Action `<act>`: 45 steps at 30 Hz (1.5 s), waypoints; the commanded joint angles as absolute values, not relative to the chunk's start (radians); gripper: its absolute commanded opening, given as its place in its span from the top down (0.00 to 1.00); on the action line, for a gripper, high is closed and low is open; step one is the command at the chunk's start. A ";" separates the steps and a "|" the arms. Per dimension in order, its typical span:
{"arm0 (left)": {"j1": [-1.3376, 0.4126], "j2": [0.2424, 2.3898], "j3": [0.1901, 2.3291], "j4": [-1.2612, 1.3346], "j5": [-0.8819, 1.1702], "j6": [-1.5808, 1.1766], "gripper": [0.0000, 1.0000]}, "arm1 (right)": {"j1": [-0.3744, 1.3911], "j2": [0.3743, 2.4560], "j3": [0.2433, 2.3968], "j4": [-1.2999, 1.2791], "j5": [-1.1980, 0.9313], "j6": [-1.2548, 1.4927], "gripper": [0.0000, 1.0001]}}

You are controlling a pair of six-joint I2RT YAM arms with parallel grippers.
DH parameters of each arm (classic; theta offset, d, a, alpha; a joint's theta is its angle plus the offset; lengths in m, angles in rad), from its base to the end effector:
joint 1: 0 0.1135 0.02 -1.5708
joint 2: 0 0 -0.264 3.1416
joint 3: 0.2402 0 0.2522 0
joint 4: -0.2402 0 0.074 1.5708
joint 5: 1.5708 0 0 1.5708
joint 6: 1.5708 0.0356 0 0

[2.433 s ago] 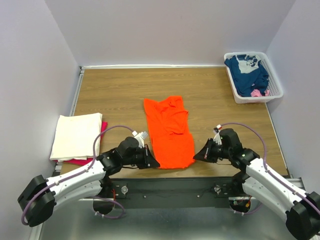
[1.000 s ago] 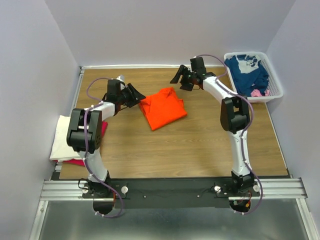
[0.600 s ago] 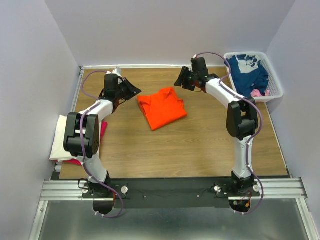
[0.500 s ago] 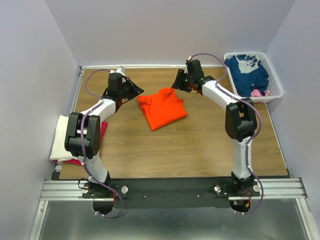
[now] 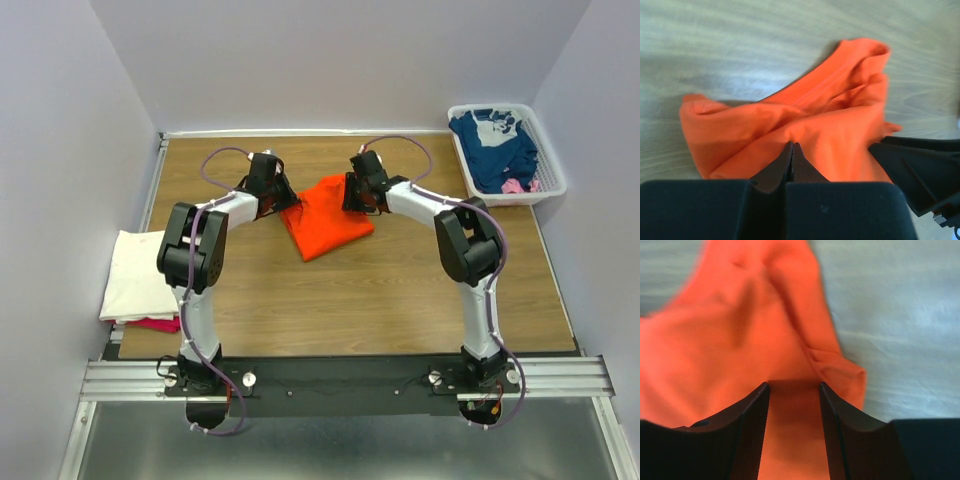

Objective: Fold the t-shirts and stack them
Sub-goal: Fold the tshirt

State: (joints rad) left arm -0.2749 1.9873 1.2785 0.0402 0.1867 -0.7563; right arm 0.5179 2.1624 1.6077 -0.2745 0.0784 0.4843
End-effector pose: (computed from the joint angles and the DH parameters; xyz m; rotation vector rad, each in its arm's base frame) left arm 0.4191 -0.1251 0.1735 -0.4541 2.2944 -0.7484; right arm 0.4193 0.2357 0.1739 -0.0038 2.4301 0.3702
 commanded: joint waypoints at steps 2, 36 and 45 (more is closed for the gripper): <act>-0.304 2.035 1.301 -0.023 0.132 -0.732 1.00 | 0.528 2.154 1.493 -0.278 0.150 0.541 0.49; -0.385 1.640 1.023 -0.074 0.192 -0.604 0.71 | 0.552 1.580 1.012 -0.262 0.198 0.629 0.40; -0.374 1.730 1.083 -0.074 0.204 -0.595 0.68 | 0.509 1.756 1.140 -0.256 0.156 0.629 0.42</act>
